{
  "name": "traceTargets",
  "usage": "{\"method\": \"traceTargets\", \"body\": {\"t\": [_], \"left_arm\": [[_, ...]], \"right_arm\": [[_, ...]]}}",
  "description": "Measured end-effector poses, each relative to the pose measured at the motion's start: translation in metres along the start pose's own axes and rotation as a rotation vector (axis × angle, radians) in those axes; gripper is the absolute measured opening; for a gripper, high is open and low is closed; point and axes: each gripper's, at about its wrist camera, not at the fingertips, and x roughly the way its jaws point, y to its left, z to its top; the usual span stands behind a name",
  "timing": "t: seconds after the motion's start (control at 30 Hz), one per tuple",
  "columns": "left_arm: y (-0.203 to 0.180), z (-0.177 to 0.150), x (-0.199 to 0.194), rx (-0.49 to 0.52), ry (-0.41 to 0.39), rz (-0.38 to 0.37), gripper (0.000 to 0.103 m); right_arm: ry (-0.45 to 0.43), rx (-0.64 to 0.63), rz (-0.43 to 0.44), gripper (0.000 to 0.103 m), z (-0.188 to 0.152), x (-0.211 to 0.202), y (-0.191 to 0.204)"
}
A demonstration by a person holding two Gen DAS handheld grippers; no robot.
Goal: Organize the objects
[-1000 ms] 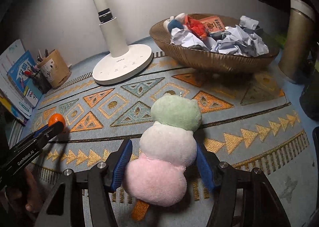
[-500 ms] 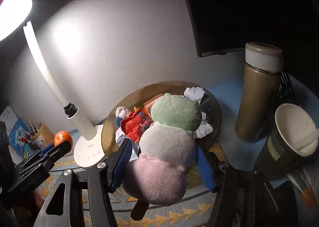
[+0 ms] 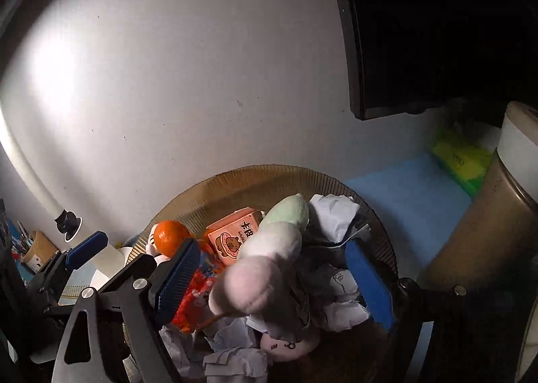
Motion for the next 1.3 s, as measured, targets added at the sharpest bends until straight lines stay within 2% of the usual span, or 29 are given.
{"method": "traceTargets", "body": {"t": [0.2, 0.33, 0.47, 0.53, 0.63, 0.73, 0.9, 0.97, 1.1, 1.2, 1.3], "left_arm": [[0.021, -0.015, -0.038, -0.053, -0.013, -0.023, 0.094], [0.044, -0.037, -0.085, -0.081, -0.027, 0.008, 0.094], [0.07, -0.073, -0.14, -0.16, -0.009, -0.015, 0.094], [0.083, -0.094, -0.165, -0.193, -0.01, 0.023, 0.094], [0.098, -0.124, -0.189, -0.221, 0.018, 0.127, 0.094], [0.114, -0.152, -0.198, -0.23, 0.047, 0.206, 0.094], [0.121, -0.188, -0.19, -0.233, 0.089, 0.265, 0.094], [0.126, -0.201, -0.186, -0.26, 0.099, 0.264, 0.094], [0.13, -0.214, -0.18, -0.303, 0.099, 0.216, 0.094], [0.134, -0.214, -0.183, -0.327, 0.068, 0.227, 0.095], [0.146, -0.218, -0.178, -0.391, 0.102, 0.228, 0.095]], "right_arm": [[-0.005, 0.068, 0.069, 0.087, -0.024, -0.046, 0.001], [0.007, 0.059, 0.098, 0.087, -0.052, -0.083, 0.024], [0.058, 0.009, 0.155, 0.087, -0.095, -0.101, 0.057], [0.099, -0.037, 0.158, 0.087, -0.121, -0.096, 0.077], [0.181, -0.088, 0.153, 0.087, -0.163, -0.083, 0.102], [0.178, -0.11, 0.135, 0.087, -0.191, -0.074, 0.122], [0.173, -0.193, 0.089, 0.087, -0.205, -0.045, 0.148], [0.174, -0.223, 0.072, 0.087, -0.211, -0.036, 0.153], [0.203, -0.241, 0.071, 0.087, -0.215, -0.026, 0.155], [0.187, -0.242, 0.07, 0.087, -0.213, -0.026, 0.156], [0.219, -0.22, 0.072, 0.087, -0.214, -0.02, 0.153]]}}
